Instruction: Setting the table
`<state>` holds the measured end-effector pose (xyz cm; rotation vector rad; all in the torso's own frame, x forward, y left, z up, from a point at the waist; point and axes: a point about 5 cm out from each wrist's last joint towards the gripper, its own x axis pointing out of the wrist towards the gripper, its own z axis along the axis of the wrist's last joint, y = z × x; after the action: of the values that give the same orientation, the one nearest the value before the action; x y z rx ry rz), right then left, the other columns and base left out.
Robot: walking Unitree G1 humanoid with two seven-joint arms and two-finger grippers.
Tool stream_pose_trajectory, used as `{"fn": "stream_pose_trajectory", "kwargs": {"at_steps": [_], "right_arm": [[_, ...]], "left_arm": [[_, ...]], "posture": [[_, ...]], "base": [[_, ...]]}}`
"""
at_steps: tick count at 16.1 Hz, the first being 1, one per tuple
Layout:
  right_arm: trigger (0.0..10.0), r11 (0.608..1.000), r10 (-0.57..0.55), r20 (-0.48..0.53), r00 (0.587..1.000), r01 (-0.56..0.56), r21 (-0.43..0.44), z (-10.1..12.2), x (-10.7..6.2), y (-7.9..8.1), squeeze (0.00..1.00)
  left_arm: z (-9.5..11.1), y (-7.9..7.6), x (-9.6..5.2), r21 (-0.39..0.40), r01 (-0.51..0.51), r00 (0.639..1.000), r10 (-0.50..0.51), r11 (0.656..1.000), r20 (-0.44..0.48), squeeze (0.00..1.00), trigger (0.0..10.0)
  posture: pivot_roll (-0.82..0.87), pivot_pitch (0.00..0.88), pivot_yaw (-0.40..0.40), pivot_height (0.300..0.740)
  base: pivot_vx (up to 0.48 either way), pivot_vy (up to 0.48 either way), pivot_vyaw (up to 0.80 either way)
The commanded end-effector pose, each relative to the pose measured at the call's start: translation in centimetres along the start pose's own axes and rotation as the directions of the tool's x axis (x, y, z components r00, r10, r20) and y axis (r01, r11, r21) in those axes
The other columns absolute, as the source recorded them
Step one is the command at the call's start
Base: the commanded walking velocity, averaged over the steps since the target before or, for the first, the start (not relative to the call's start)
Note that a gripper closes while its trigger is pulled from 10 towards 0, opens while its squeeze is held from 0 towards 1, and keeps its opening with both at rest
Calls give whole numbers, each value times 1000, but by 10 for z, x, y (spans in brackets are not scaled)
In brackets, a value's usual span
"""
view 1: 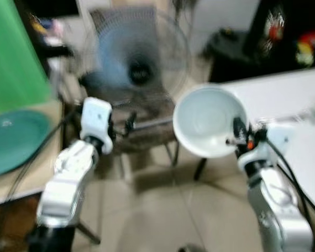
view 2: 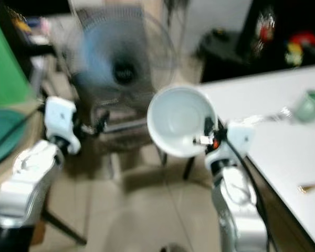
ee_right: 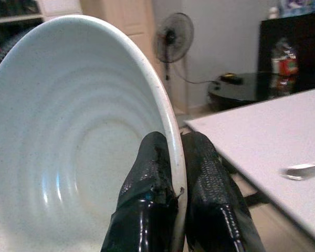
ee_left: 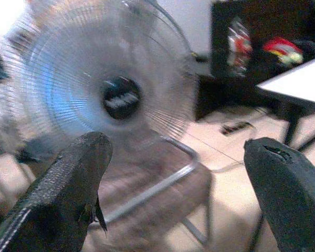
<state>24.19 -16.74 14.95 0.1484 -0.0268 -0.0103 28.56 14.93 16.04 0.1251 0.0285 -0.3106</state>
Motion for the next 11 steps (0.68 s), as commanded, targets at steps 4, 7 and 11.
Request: {"fn": "stream_pose_trajectory", "kwargs": {"at_steps": [4, 7, 11], "right_arm": [[10000, 1000, 23, 32, 999, -23, -1, 9, 2, 4, 0], [10000, 1000, 17, 26, 1000, -17, 4, 9, 2, 4, 0], [10000, 1000, -15, 16, 1000, 15, 20, 6, -2, 2, 0]], "left_arm": [[3, 3, -1, 13, -36, 999, 35, 999, 21, 0, 10000], [2, 2, 0, 20, -30, 999, 29, 999, 23, 0, 10000], [2, 2, 0, 33, -11, 1000, 11, 999, 19, 0, 10000]], "posture": [[-35, 0, -9, 740], [-40, 0, -9, 740], [-41, 0, -3, 740]], "base": [[0, 0, -791], [0, 256, -792], [0, 447, -791]]}}
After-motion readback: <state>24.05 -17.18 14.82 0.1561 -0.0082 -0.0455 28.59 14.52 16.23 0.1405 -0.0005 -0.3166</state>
